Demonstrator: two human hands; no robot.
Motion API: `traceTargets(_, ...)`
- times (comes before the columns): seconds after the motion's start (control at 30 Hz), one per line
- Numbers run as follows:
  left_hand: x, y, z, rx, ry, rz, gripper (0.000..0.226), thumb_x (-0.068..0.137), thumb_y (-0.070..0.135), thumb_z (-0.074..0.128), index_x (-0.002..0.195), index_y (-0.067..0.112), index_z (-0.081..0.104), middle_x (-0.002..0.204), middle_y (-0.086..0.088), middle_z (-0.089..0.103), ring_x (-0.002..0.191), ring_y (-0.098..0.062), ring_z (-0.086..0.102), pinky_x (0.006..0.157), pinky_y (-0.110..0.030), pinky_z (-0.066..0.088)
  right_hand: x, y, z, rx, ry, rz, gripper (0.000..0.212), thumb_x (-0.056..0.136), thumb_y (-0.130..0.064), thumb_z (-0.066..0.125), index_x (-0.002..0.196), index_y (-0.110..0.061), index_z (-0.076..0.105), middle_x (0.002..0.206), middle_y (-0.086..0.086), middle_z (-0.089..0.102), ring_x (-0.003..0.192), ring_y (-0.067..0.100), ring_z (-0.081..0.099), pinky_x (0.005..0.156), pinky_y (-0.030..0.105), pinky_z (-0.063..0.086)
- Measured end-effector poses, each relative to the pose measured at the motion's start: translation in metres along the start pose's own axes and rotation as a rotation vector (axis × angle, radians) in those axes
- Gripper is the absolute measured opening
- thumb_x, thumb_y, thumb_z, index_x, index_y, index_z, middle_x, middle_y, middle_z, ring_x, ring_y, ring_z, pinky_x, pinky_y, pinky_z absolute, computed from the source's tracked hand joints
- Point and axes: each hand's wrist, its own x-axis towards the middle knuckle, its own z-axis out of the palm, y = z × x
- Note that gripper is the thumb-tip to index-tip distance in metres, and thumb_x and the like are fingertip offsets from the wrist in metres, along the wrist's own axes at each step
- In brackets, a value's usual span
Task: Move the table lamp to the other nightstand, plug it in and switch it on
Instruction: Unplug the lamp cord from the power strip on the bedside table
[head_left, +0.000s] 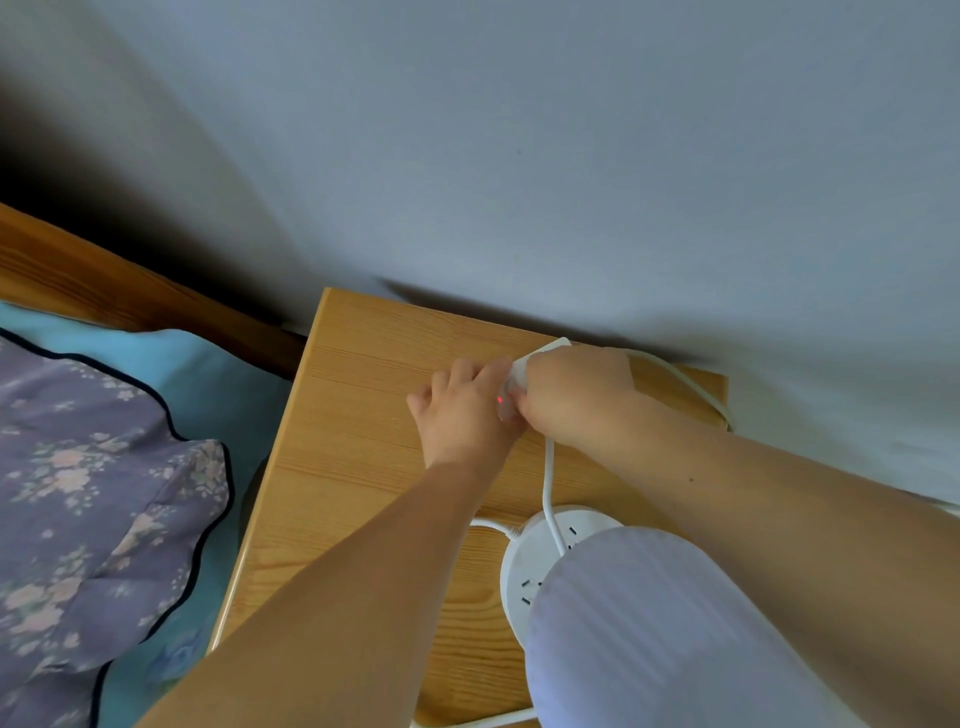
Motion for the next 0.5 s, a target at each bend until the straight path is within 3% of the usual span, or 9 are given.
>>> traceTargets(0.1,0.001,0.003,-0.002,-0.017,-0.002,-0.037,0.043,0.075,0.035,0.062,0.118,0.034,0.053,0.118,0.0,0.054,0.113,-0.023,0.043,0.098,-0.041,0.02,0.001,-0.003,-0.003,-0.021,-0.095,0.045,0.011,0.091,-0.022,0.047,0.086,-0.022,0.057,0.071,-0.003,0.052,0.076,0.017,0.052,0.06,0.026,0.038)
traceTargets(0.27,0.002,0.003,-0.004,0.011,-0.014,-0.03,0.047,0.074,0.04,0.063,0.119,0.034,0.053,0.119,0.0,0.055,0.114,-0.023,0.044,0.101,-0.044,0.019,-0.005,0.0,-0.012,0.043,-0.14,0.016,0.019,0.095,-0.027,0.038,0.089,-0.018,0.052,0.09,0.002,0.057,0.083,0.019,0.054,0.061,0.027,0.039)
traceTargets(0.37,0.001,0.004,-0.004,0.03,-0.003,-0.028,0.047,0.073,0.043,0.063,0.118,0.035,0.053,0.118,0.002,0.055,0.113,-0.023,0.044,0.101,-0.044,0.02,-0.014,0.004,-0.018,0.086,-0.108,-0.03,0.025,0.096,-0.029,0.035,0.084,-0.016,0.053,0.085,0.002,0.056,0.084,0.02,0.054,0.064,0.028,0.038)
traceTargets(0.5,0.002,0.005,-0.004,0.09,0.002,-0.016,0.044,0.073,0.045,0.062,0.115,0.035,0.054,0.115,0.003,0.057,0.113,-0.023,0.045,0.103,-0.047,0.021,-0.021,0.007,-0.019,0.122,-0.081,-0.076,0.034,0.095,-0.031,0.035,0.069,-0.017,0.052,0.067,-0.001,0.048,0.078,0.02,0.054,0.053,0.024,0.032)
